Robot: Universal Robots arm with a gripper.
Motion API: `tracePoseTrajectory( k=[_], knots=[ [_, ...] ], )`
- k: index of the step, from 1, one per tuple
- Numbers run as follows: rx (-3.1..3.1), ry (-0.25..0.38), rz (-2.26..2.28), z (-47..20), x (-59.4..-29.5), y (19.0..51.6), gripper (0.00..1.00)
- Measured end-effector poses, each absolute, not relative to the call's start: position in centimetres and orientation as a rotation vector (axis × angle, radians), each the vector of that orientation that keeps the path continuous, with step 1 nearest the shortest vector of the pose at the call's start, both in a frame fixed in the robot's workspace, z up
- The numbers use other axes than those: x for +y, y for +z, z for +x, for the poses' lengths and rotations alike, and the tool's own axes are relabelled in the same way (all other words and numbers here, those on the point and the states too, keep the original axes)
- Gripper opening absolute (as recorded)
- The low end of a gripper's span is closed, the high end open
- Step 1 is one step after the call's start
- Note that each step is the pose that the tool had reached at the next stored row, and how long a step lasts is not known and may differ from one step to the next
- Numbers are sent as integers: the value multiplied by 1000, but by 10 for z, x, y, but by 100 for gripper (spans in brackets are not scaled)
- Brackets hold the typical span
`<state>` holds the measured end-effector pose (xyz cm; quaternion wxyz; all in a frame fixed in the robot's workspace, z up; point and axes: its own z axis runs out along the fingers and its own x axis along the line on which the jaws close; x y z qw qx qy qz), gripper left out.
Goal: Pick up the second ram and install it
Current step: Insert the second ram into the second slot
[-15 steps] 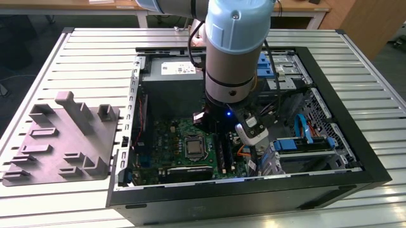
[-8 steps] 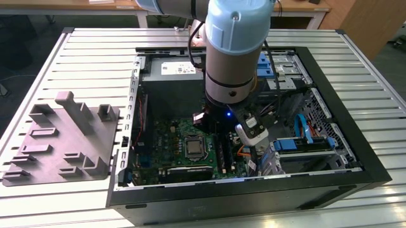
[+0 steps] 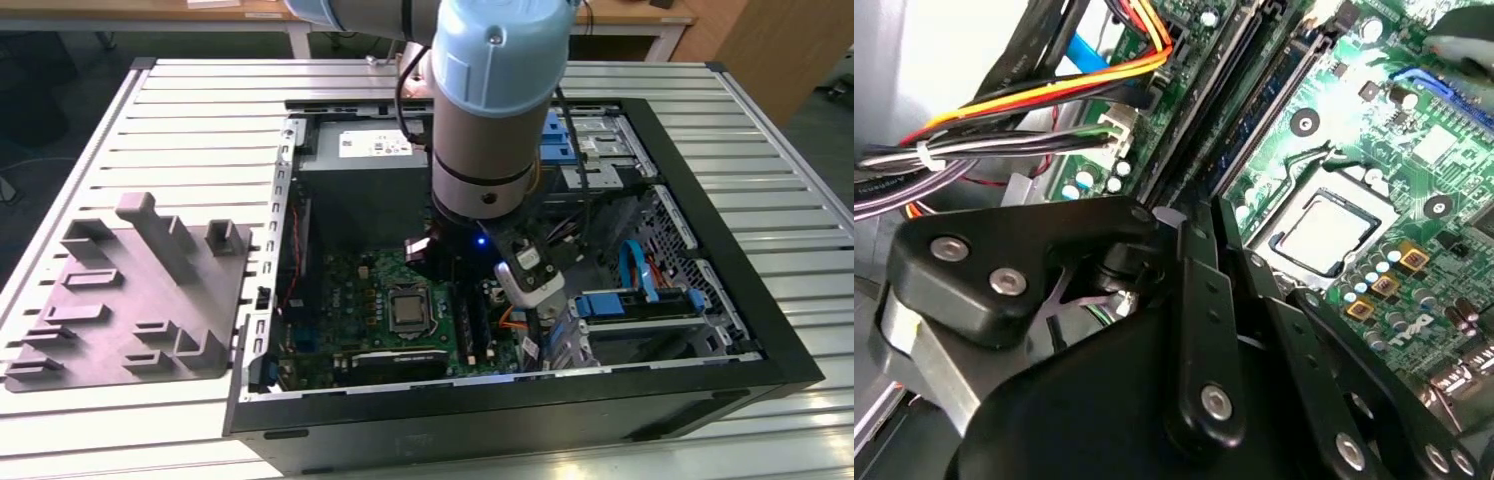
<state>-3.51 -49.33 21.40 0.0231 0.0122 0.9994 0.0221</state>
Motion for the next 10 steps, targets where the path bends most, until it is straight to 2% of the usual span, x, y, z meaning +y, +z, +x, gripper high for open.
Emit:
tracePoseTrajectory(
  k=[10],
  knots=[
    [3094,69,38,-35,-493,239,18]
  ],
)
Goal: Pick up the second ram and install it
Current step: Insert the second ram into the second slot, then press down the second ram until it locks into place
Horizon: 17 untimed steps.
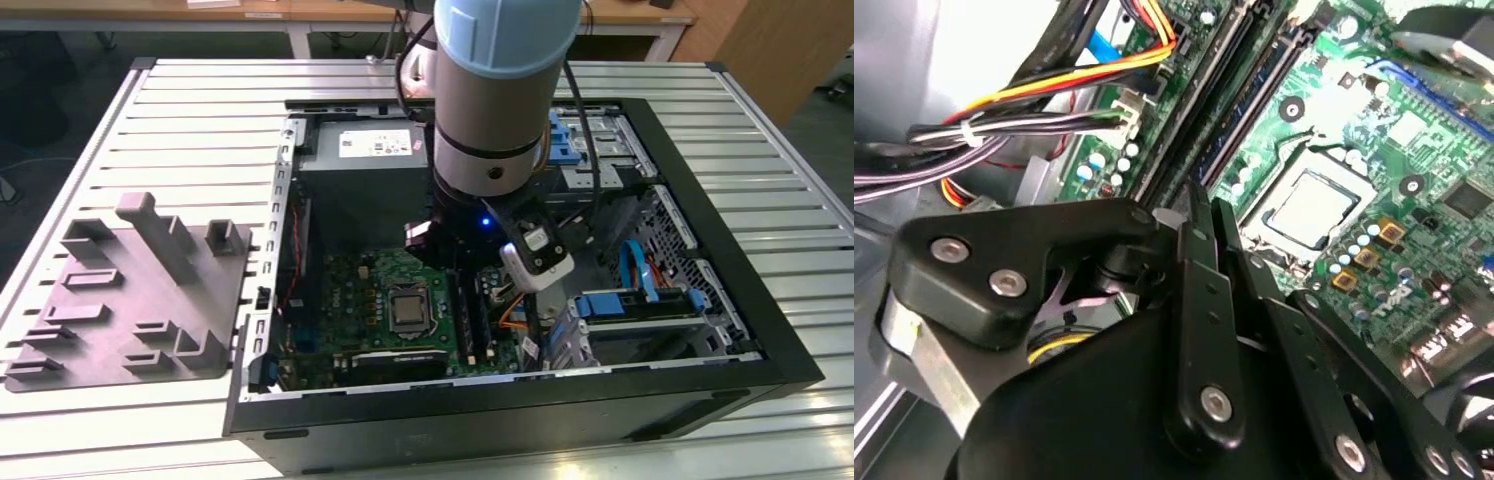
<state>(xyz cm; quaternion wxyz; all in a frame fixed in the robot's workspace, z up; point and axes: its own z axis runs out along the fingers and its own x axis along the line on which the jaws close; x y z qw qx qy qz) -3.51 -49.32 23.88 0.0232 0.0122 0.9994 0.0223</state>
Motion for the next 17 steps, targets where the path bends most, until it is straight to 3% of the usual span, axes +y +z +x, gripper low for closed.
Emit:
tracePoseTrajectory(
  k=[7,8,17],
  knots=[
    [3094,69,38,-35,-493,239,17],
    [3094,69,38,-35,-493,239,11],
    [3094,69,38,-35,-493,239,10]
  ],
)
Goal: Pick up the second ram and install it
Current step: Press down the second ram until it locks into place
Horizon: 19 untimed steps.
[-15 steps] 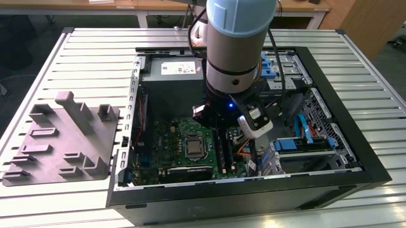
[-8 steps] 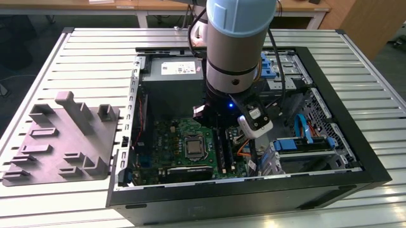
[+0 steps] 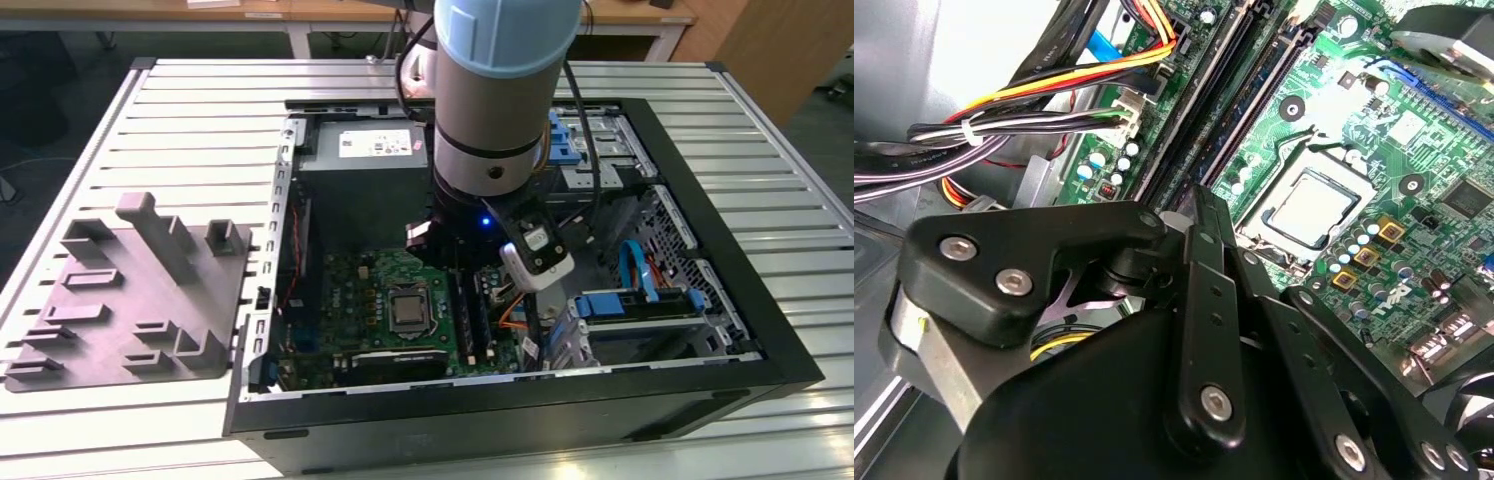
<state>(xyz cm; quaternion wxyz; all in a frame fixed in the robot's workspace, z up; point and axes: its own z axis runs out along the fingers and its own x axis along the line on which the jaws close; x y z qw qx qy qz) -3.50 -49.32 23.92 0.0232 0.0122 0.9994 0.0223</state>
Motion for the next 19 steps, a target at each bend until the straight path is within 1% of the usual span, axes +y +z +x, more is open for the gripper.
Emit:
tracePoseTrajectory(
  k=[8,19],
  knots=[
    [3094,69,38,-35,-493,239,10],
    [3094,69,38,-35,-478,239,10]
  ],
)
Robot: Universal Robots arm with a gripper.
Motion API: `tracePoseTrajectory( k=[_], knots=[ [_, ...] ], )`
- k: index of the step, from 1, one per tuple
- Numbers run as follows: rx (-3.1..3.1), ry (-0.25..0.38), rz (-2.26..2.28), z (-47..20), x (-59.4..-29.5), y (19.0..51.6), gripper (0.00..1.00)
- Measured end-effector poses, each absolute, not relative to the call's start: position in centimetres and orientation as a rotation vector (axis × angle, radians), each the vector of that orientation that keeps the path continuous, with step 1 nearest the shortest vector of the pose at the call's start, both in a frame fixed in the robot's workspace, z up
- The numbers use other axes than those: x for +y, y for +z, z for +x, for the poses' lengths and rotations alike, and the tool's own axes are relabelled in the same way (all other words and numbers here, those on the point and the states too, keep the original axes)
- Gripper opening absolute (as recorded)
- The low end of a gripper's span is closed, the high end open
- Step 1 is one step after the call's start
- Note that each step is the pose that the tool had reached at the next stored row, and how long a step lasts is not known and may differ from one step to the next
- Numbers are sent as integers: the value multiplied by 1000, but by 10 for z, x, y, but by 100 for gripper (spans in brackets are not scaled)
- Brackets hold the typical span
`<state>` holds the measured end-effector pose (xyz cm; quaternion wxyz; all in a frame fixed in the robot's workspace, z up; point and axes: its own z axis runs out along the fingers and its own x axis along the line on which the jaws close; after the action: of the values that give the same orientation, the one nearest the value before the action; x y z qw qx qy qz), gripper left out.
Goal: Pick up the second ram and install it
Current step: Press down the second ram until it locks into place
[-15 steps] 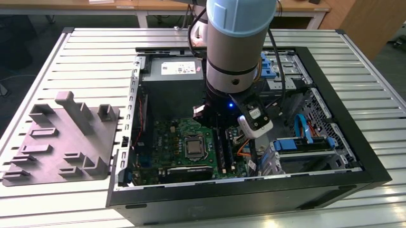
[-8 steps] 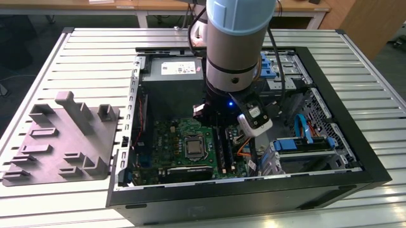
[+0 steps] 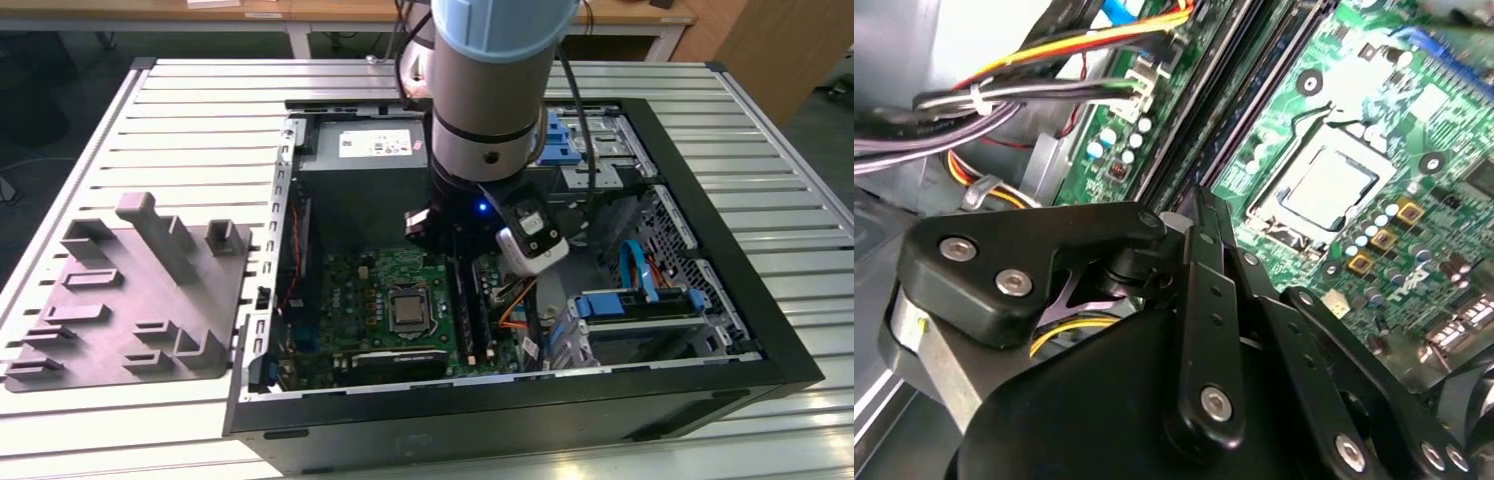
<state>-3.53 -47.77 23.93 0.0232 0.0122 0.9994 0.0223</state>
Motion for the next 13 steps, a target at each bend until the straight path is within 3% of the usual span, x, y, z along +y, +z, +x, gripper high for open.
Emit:
tracePoseTrajectory(
  k=[13],
  knots=[
    [3094,69,38,-36,-459,239,10]
  ],
)
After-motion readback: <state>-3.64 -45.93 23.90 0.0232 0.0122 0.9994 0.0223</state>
